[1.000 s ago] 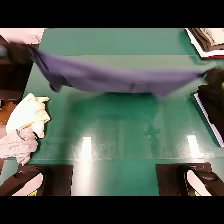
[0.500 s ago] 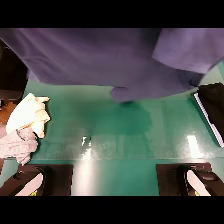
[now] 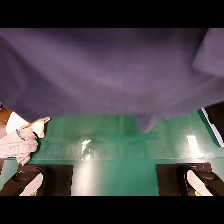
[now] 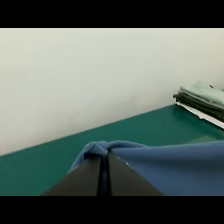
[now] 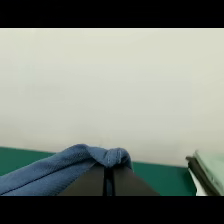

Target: Fold the shirts.

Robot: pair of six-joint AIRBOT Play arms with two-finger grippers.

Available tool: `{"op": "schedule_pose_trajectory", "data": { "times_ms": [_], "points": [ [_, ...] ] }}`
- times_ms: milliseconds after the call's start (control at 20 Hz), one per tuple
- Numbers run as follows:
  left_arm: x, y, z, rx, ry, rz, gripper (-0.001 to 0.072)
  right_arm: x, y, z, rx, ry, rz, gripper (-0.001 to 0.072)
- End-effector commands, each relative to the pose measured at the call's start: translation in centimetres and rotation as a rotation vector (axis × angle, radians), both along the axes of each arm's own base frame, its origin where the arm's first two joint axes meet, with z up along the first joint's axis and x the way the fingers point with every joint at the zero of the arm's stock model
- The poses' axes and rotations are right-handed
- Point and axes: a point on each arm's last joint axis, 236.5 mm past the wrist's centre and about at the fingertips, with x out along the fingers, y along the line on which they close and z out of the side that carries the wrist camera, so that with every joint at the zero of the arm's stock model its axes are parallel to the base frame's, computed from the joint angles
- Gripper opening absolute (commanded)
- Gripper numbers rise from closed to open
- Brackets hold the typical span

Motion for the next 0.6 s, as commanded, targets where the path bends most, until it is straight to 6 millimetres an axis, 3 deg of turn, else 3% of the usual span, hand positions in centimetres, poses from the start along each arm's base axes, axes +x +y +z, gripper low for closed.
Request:
{"op": "schedule_pose_trajectory", "data": {
  "times_ms": [0,150,300,450,550],
  "points": [
    [4.8,-0.2,-8.6,-0.010,0.246,-0.009,0.0026,5.5,-0.9,-8.3,0.050,0.315,0.006,0.0011],
    [9.5,0.3,-21.9,-0.039,0.544,0.020,0.0026,11.3,-0.7,-21.7,0.090,0.753,0.050,0.0012],
    [13.5,1.5,-34.4,-0.091,0.739,0.096,0.0027,16.1,0.2,-32.4,0.121,1.012,0.087,0.0012],
    [17.5,2.4,-42.0,-0.119,0.848,0.159,0.0027,20.3,1.8,-39.6,0.142,1.076,0.097,0.0012],
    [19.8,2.7,-45.1,-0.134,0.894,0.181,0.0027,22.7,2.5,-42.5,0.153,1.055,0.092,0.0013]
  ]
}}
